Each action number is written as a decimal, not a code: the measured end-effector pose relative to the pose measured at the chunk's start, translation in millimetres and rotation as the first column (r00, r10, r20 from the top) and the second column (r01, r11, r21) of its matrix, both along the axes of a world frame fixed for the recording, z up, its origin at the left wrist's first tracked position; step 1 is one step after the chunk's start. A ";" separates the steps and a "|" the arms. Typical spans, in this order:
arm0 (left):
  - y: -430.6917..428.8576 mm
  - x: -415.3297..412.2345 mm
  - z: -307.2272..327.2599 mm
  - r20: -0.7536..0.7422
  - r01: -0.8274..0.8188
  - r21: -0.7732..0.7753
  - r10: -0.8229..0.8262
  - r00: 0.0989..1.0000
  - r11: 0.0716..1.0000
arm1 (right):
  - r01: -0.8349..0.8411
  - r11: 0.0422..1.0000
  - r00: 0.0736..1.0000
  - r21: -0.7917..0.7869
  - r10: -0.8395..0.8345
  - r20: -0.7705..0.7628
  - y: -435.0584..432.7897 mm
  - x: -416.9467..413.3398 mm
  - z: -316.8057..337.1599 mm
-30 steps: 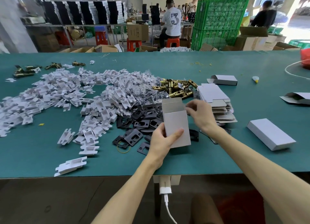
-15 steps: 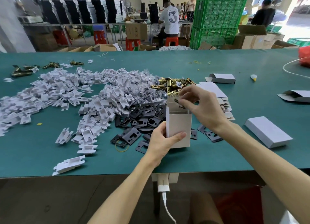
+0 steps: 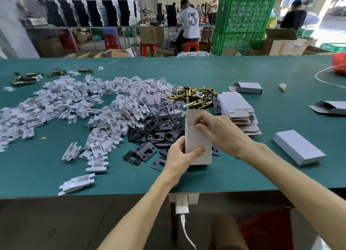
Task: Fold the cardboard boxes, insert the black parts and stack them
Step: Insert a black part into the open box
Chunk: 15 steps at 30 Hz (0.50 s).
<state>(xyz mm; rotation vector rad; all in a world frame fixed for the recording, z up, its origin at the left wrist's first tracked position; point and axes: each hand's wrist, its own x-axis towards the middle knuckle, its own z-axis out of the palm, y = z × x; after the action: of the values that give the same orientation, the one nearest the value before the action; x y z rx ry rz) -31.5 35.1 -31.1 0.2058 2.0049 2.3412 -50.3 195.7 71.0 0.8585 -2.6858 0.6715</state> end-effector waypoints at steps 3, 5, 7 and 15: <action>-0.1 0.2 0.2 0.002 0.004 0.008 -0.004 1.000 1.000 | -0.005 0.999 0.997 -0.044 0.009 0.083 2.8 -0.7 -0.6; 0.0 0.3 0.0 0.001 0.004 0.000 -0.004 1.000 1.000 | -0.001 0.999 0.998 -0.037 0.003 0.070 4.3 -2.9 -1.1; 0.0 0.4 -0.1 -0.001 0.002 -0.001 -0.002 1.000 1.000 | 0.014 0.999 1.000 -0.045 -0.013 0.027 5.2 -4.3 -2.3; 0.4 0.9 0.2 -0.015 0.009 0.020 -0.009 1.000 1.000 | 0.168 0.980 0.981 -0.107 -0.156 0.113 1.7 2.2 -18.6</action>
<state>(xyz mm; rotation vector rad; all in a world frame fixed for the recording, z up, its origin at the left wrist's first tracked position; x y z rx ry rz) -30.6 35.5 -30.9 0.2338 1.9837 2.3626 -48.2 197.4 52.4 0.5832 -2.7382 0.8445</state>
